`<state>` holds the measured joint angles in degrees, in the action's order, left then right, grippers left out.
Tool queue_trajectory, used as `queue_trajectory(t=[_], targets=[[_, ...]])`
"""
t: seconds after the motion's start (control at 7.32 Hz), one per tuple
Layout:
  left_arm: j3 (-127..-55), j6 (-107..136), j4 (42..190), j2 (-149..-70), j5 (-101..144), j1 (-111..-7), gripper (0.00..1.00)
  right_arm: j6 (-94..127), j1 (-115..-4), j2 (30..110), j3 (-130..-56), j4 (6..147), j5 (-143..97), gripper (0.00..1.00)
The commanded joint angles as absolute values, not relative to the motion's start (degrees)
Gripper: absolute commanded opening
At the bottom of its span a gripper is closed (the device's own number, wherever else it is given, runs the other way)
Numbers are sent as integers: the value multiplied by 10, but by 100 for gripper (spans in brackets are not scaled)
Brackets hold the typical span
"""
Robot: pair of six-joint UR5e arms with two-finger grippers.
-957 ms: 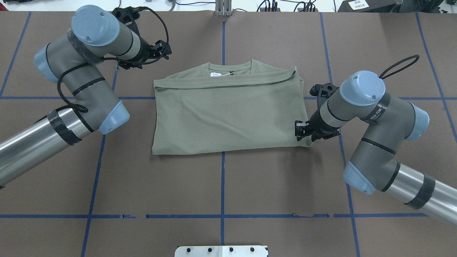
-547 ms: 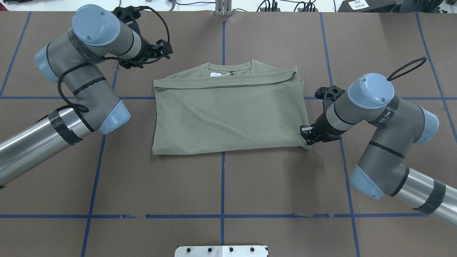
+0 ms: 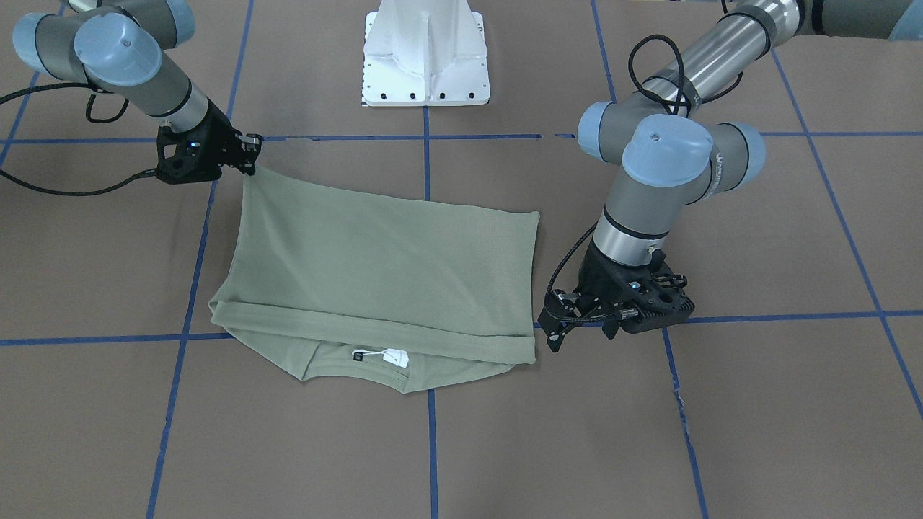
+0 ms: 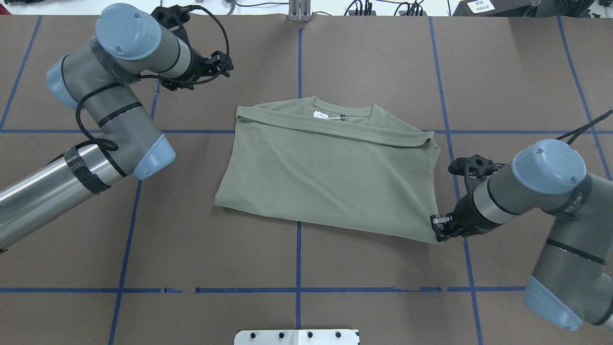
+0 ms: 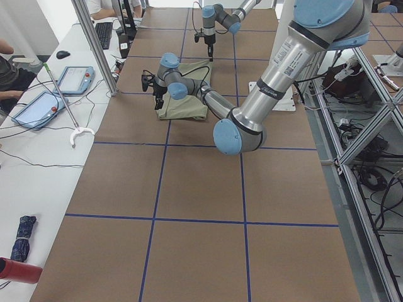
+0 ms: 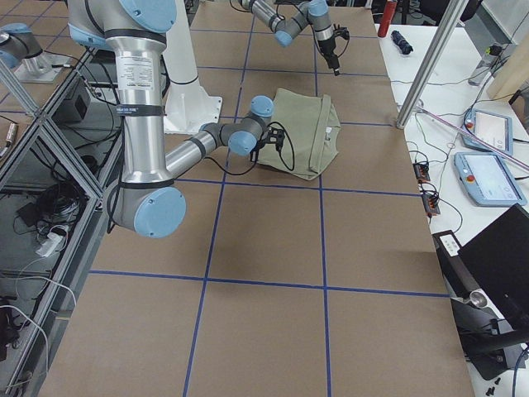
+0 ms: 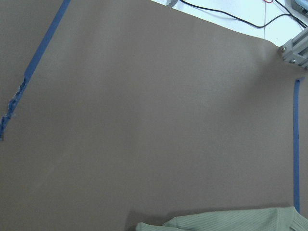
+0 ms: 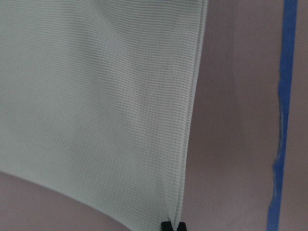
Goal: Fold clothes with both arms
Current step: 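Drag the folded shirt with the right gripper toward the robot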
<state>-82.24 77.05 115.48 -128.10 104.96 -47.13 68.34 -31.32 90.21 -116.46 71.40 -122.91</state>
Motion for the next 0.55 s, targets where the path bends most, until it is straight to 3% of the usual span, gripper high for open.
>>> queue_trajectory(t=[0.0,0.14,0.27,0.41], targets=[[-832,772,1154,-1277,1049,-472,98,684,-218,1010,-1265,714,-1230,0],[-842,773,1152,-1274,1049,-472,98,689,-169,1047,-1287,714,-1231,0],[-852,773,1142,-1274,1049,-472,98,712,-130,1055,-1288,713,-1233,32],[-859,773,1141,-1274,1049,-471,98,720,-118,1053,-1289,711,-1232,99]])
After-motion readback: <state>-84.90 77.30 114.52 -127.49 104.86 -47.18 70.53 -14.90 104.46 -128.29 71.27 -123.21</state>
